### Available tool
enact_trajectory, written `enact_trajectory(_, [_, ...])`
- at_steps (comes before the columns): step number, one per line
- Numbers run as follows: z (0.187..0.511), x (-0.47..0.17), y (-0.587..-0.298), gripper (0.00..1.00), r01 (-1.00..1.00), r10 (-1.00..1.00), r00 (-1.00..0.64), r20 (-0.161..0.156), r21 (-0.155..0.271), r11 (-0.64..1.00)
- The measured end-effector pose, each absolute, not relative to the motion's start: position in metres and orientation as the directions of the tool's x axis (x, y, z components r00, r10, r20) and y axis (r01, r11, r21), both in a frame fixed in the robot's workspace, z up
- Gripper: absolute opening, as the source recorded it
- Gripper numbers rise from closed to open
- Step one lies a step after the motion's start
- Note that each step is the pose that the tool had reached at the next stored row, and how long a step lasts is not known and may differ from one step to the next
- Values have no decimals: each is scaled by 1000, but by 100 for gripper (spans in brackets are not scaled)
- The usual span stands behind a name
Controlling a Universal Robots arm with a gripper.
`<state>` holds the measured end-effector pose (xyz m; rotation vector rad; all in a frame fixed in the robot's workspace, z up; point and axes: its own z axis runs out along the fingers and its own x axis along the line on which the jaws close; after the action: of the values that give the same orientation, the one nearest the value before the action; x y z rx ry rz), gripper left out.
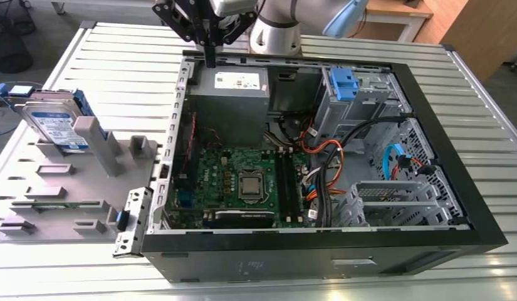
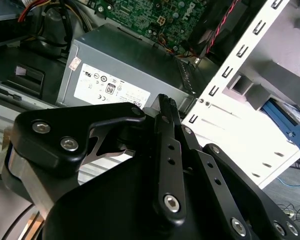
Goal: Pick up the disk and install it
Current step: 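Reach for the disk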
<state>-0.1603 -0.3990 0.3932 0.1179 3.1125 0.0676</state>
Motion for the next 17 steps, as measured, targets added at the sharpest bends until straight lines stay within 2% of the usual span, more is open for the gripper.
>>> enact_trajectory(17, [393,-180,-399,11,75,76,-997,-24,44,996])
